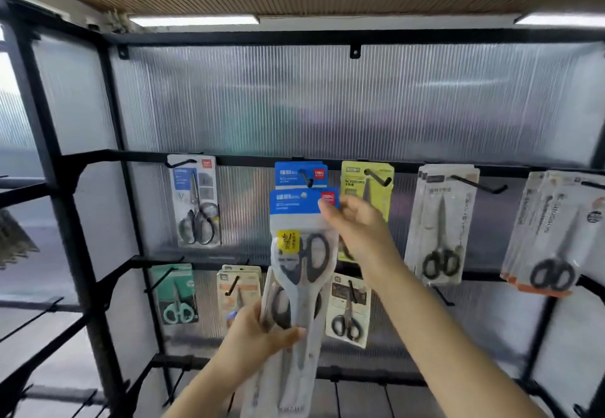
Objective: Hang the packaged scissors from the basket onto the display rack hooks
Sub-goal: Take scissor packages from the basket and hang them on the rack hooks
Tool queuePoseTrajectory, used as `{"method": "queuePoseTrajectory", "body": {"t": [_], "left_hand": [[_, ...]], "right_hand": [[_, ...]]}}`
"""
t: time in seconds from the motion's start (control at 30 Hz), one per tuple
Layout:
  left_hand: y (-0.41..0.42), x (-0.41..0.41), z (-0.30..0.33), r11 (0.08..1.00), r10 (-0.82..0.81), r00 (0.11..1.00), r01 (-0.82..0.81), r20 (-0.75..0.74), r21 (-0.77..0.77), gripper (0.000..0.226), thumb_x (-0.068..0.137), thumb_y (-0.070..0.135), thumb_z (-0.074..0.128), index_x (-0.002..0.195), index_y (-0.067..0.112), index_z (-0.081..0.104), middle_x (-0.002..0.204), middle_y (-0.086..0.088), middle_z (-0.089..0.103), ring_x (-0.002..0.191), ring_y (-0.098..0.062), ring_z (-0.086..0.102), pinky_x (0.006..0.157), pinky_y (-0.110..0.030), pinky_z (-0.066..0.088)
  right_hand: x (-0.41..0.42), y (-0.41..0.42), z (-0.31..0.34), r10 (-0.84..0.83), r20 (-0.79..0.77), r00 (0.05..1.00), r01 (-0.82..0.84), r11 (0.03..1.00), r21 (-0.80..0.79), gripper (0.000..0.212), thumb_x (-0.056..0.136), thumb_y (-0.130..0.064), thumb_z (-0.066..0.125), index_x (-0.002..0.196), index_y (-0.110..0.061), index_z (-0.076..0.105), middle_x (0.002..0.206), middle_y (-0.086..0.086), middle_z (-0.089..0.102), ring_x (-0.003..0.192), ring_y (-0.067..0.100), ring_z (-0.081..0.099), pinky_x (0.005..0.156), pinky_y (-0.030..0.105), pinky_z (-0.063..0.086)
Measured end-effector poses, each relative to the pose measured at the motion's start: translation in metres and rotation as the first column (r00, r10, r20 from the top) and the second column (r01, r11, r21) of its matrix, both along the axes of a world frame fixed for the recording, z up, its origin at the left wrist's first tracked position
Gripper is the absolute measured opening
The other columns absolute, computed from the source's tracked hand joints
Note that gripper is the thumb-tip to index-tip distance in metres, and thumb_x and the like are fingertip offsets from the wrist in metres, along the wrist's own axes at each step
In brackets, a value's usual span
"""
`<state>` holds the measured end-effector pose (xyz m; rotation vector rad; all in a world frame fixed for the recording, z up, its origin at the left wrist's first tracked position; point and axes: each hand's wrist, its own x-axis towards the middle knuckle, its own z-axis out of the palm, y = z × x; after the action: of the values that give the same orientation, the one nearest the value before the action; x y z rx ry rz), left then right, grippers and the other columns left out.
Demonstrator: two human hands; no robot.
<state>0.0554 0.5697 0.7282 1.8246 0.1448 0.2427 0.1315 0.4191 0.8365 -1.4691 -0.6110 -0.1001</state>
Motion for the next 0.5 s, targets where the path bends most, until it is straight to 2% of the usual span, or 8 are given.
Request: {"method": "queuePoseTrajectory", "body": {"t": [0.07,0.13,0.2,0.37,0.5], "left_hand": [[0.005,0.000,0.002,0.998,-0.048,0.999,0.047,0.008,0.045,0.024,0.072,0.008,0.080,0.092,0.008,0.068,0.087,-0.013,0.072,0.085,-0.030,0.069,0.081,-0.043,0.056],[0.009,0.000,0.005,0.994,-0.093,0.995,0.091,0.034,0.065,0.026,0.073,0.007,0.080,0.095,0.009,0.067,0.090,-0.015,0.072,0.088,-0.030,0.068,0.084,-0.041,0.056],[0.011,0.001,0.010,0.992,-0.109,0.992,0.105,0.059,0.062,0.024,0.074,0.006,0.078,0.093,0.013,0.066,0.091,-0.015,0.072,0.088,-0.027,0.069,0.084,-0.035,0.056],[0.013,0.011,0.020,0.992,-0.127,0.987,0.124,0.096,0.033,0.020,0.075,0.006,0.076,0.090,0.015,0.066,0.088,-0.007,0.074,0.082,-0.017,0.070,0.071,-0.020,0.055],[0.015,0.023,0.018,0.990,-0.135,0.986,0.131,0.099,0.047,0.026,0.074,0.009,0.078,0.096,0.012,0.065,0.092,-0.013,0.072,0.088,-0.025,0.069,0.078,-0.029,0.057]], "right_hand": [[0.003,-0.001,0.012,-0.029,0.076,0.997,0.032,0.999,-0.039,0.004,0.089,-0.020,0.062,0.089,-0.024,0.062,0.076,-0.016,0.069,0.070,-0.008,0.064,0.061,0.008,0.046],[0.005,-0.002,0.020,-0.053,0.141,0.989,0.063,0.996,-0.068,0.010,0.089,-0.018,0.063,0.083,-0.026,0.060,0.070,-0.015,0.067,0.068,-0.007,0.063,0.063,0.011,0.048],[0.007,-0.001,0.026,-0.078,0.192,0.978,0.097,0.991,-0.092,0.012,0.088,-0.017,0.064,0.081,-0.026,0.059,0.072,-0.011,0.066,0.069,0.000,0.063,0.066,0.019,0.049],[0.014,0.003,0.036,-0.196,0.256,0.947,0.223,0.972,-0.080,0.015,0.088,-0.017,0.065,0.077,-0.023,0.057,0.078,0.010,0.067,0.074,0.015,0.059,0.069,0.030,0.045],[0.015,0.004,0.040,-0.231,0.301,0.925,0.276,0.954,-0.117,0.014,0.088,-0.018,0.064,0.077,-0.021,0.057,0.086,0.017,0.068,0.074,0.018,0.060,0.065,0.028,0.045]]}}
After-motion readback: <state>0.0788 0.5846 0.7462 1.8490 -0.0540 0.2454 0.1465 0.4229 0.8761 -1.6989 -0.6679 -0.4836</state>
